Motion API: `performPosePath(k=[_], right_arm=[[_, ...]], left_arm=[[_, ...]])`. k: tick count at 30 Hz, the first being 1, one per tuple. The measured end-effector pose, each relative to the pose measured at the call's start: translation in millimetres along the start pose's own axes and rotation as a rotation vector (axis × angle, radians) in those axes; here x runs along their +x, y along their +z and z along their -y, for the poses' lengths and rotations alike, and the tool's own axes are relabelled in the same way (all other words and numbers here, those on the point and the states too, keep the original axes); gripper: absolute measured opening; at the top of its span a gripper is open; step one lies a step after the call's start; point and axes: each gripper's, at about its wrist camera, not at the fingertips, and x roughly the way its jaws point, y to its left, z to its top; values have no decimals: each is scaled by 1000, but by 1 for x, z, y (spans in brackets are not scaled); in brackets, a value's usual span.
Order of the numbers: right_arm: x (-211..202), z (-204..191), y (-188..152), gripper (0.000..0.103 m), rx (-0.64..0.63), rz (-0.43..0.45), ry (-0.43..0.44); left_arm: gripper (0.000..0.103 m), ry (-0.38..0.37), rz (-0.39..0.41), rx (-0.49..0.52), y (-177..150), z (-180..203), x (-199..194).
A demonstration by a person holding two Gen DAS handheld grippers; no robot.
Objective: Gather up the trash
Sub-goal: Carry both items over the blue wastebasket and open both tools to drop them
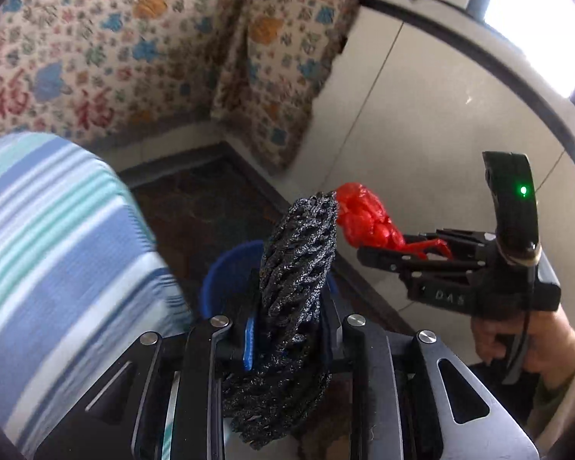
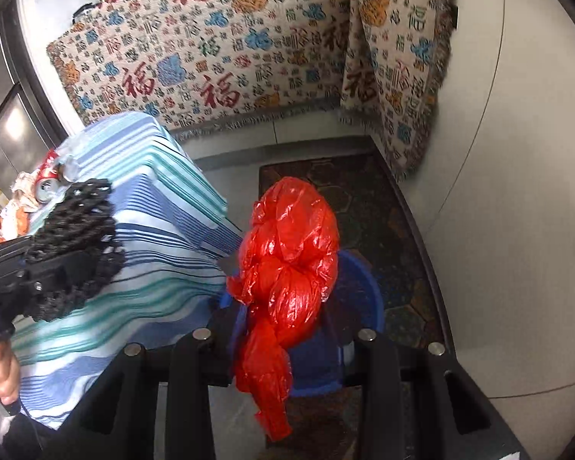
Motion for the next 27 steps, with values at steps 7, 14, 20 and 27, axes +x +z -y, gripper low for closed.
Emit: performPosePath(k=[7, 14, 20, 27], right_arm=[[36, 28, 0, 36, -12, -75, -8], [50, 43, 0, 39, -18, -98, 25], [65, 41, -2, 51, -62, -118, 36], [68, 39, -4, 62, -77, -121, 31]], left_arm=[[26, -1, -49, -51, 11, -8, 46], [30, -15, -95, -78, 16, -18, 79], [65, -20, -111, -96, 19, -21, 98], [82, -33, -103, -104, 24, -21, 103]])
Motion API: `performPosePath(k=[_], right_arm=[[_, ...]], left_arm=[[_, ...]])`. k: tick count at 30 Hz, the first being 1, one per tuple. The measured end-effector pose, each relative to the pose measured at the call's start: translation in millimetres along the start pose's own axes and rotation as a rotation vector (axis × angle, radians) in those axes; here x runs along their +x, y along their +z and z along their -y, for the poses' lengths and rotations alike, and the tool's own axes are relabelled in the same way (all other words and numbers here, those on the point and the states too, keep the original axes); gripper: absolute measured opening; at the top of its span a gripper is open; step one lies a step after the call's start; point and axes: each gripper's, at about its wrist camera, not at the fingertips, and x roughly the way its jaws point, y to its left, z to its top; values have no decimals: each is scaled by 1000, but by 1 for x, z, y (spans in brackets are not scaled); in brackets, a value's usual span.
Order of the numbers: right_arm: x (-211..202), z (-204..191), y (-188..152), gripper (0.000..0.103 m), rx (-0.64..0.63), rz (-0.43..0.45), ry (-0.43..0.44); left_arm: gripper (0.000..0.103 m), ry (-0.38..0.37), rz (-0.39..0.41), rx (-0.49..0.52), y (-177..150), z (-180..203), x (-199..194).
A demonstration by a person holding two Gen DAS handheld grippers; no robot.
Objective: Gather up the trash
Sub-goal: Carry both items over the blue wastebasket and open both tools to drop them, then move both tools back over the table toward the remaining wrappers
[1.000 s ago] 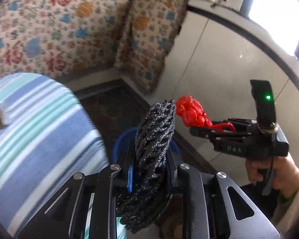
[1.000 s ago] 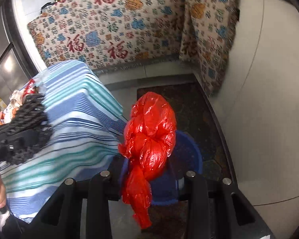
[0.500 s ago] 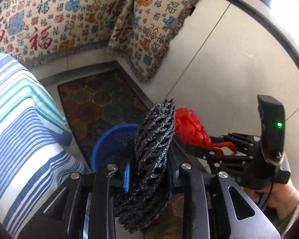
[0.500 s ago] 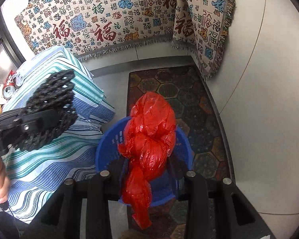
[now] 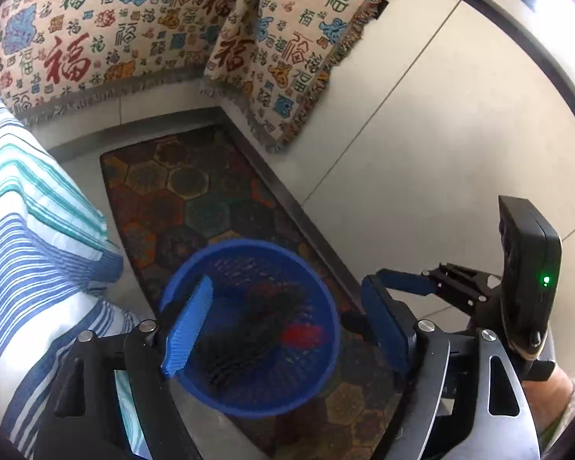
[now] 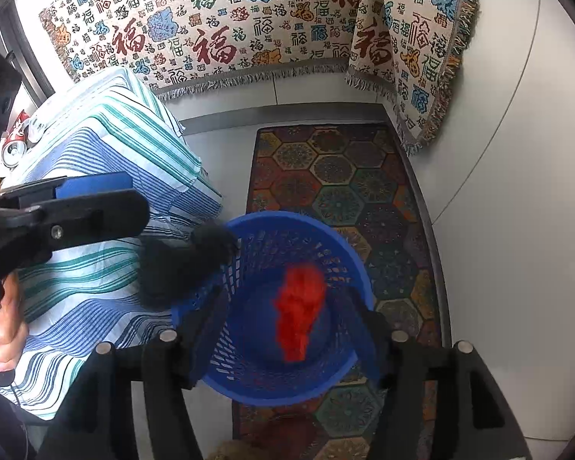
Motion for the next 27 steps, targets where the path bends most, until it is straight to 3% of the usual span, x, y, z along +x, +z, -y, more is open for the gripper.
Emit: performPosePath(k=[8, 13, 16, 20, 27], right_arm=[[-20, -4, 1, 62, -4, 51, -30], [-60, -30, 14, 62, -44, 169, -59], [-89, -65, 23, 62, -83, 268, -49], [-116, -134, 34, 62, -149, 364, 26], [-114, -259, 31, 62, -302, 396, 187]], left_arm=[[86, -11, 52, -3, 1, 5, -30], [90, 33, 180, 38, -20, 11, -111], [93, 89, 246, 13, -45, -3, -168], [94, 202, 289, -55, -86, -41, -233], [94, 479, 297, -171, -165, -139, -322]])
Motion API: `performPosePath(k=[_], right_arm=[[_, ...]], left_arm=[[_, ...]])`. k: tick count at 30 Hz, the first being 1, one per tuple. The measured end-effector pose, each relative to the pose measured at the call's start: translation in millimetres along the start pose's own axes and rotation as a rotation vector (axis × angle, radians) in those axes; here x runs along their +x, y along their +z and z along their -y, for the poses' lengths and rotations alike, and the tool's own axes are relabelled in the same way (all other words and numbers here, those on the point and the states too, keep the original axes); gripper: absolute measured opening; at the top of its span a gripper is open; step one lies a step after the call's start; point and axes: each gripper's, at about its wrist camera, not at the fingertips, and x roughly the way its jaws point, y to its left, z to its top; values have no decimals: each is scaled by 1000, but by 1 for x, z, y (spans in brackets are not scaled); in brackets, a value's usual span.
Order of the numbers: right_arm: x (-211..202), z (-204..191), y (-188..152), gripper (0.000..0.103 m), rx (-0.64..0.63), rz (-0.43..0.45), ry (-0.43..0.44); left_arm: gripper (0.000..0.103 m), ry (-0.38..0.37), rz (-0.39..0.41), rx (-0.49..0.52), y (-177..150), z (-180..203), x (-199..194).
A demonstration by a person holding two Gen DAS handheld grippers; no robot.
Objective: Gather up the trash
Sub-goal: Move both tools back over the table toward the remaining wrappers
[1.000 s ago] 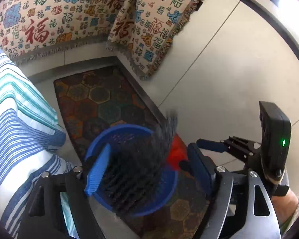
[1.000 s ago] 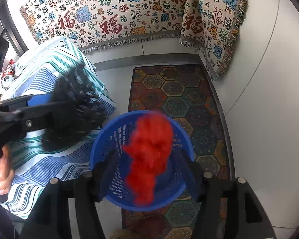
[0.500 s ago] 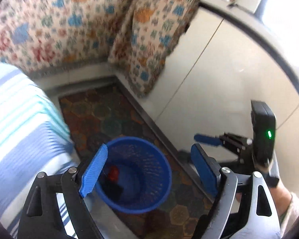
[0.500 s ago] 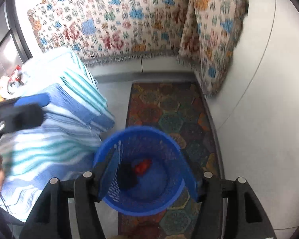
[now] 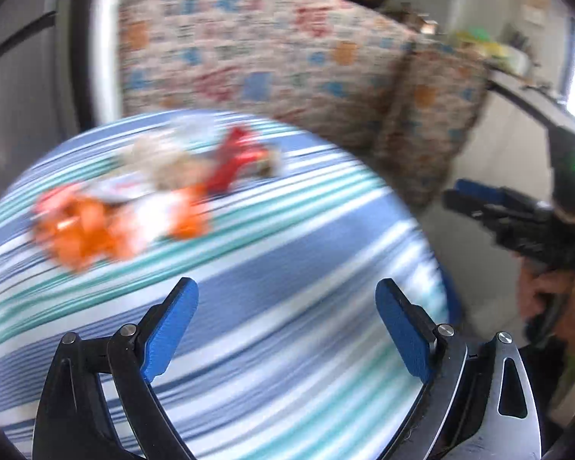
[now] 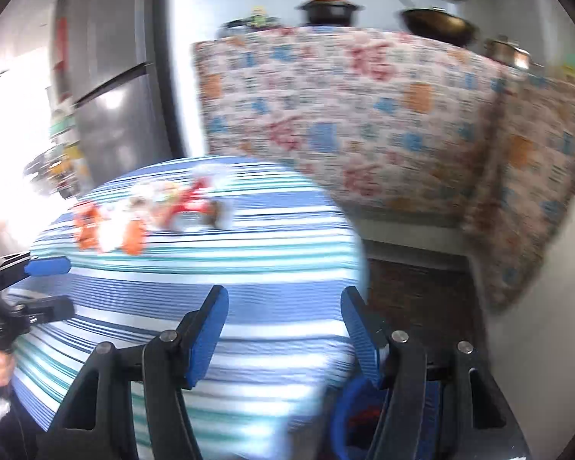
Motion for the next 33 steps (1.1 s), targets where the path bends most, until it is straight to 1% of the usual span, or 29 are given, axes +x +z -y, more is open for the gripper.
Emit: performPosePath(k=[3, 6, 7, 8, 11, 14, 17, 19, 21, 22, 26, 31, 33], right_arm=[[26, -50, 3, 62, -55, -30, 82], [52, -91, 1, 62, -119, -82, 161], [57, -97, -1, 62, -135, -97, 174], [66, -109, -5, 62, -157, -119, 184], [88, -127, -9, 62, -196, -171, 203], [105, -136, -10, 62, -204, -207, 211], [111, -137, -11, 63, -203, -237, 206], [111, -135, -9, 63, -200, -239, 210], [111, -135, -8, 65, -210, -241, 206], [110, -136, -9, 67, -220, -242, 206], [112, -136, -9, 70, -234, -247, 209], [116, -137, -6, 76, -232, -253, 208], [124, -140, -1, 76, -235, -255, 208]], left_arm=[[94, 102, -21, -63, -17, -59, -6], [94, 164, -58, -102, -27, -105, -2], [94, 179, -67, -110, -29, -118, 1], [94, 183, -74, -112, -32, -126, 2], [94, 191, -109, -99, -32, -150, 13], [94, 182, -119, -72, -27, -162, 23], [95, 170, -112, -76, -16, -167, 33], [97, 146, -102, -70, -8, -169, 40], [98, 163, -109, -60, 1, -172, 48], [98, 174, -115, -62, 5, -174, 53], [103, 163, -130, -81, 12, -186, 62], [103, 223, -168, -15, 16, -181, 74], [103, 220, -166, -10, 18, -181, 76]])
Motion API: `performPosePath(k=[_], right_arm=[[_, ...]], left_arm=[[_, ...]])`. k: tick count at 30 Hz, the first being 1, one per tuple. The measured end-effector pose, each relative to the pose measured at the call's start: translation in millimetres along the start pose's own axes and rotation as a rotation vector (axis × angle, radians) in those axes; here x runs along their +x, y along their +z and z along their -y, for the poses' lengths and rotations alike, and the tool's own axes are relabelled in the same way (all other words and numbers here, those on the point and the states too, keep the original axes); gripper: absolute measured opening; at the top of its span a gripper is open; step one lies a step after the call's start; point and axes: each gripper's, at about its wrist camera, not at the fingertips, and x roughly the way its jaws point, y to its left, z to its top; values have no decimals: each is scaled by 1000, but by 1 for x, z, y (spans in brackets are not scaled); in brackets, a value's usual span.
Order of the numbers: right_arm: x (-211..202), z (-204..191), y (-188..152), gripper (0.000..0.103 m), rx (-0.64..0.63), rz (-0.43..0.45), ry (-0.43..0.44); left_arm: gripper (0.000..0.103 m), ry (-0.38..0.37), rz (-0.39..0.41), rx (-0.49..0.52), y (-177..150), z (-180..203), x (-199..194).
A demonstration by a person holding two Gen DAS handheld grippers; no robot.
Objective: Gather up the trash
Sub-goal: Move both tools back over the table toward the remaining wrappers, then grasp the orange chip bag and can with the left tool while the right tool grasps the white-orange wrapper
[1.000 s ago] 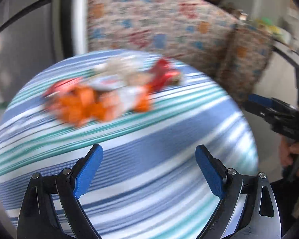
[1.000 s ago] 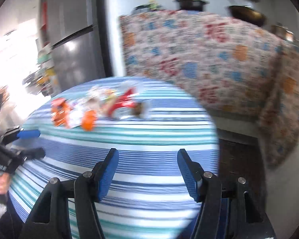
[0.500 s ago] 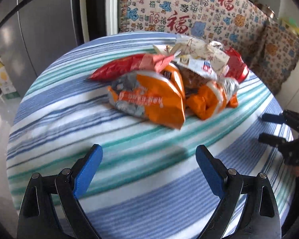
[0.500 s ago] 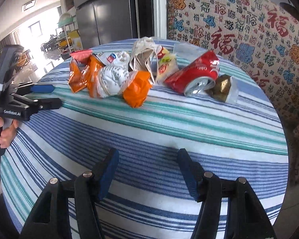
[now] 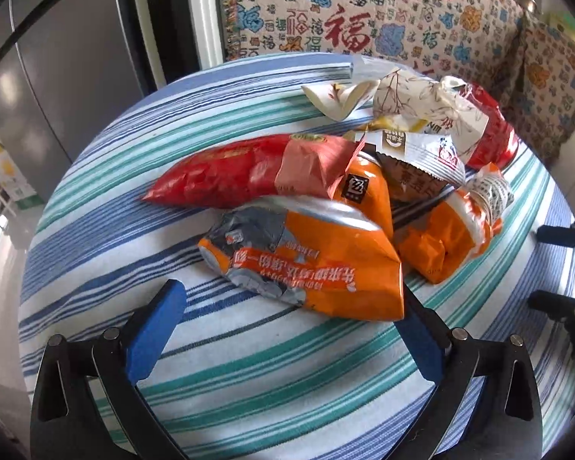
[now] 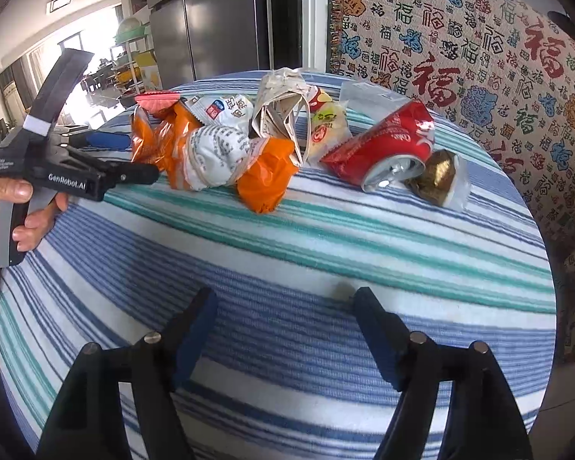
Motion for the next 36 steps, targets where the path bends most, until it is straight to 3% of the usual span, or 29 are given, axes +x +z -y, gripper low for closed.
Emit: performPosePath(k=[7, 12, 14, 19, 24, 29, 33, 36], right_arm=[[27, -3, 36, 76, -61, -22, 45], [37, -9, 52, 72, -75, 19, 68], [39, -13, 57, 30, -74, 17, 111], [26, -15, 49, 28, -82, 17, 90], [11, 12, 25, 28, 47, -45, 34], [1, 14, 13, 31, 58, -50, 39], [-1, 9, 8, 33, 37, -43, 24], [-3, 5, 5, 34, 17, -48, 24]], left_arm=[[103, 3, 45, -38, 5, -8, -2], [102, -9, 60, -24, 6, -7, -2], [102, -22, 64, -23, 4, -9, -5], [102, -19, 59, 5, -11, -19, -17], [103, -34, 125, 11, -11, -25, -29], [103, -83, 125, -12, -1, -29, -25], [102, -174, 117, 13, -2, -23, -30], [103, -115, 154, 39, 0, -10, -32]])
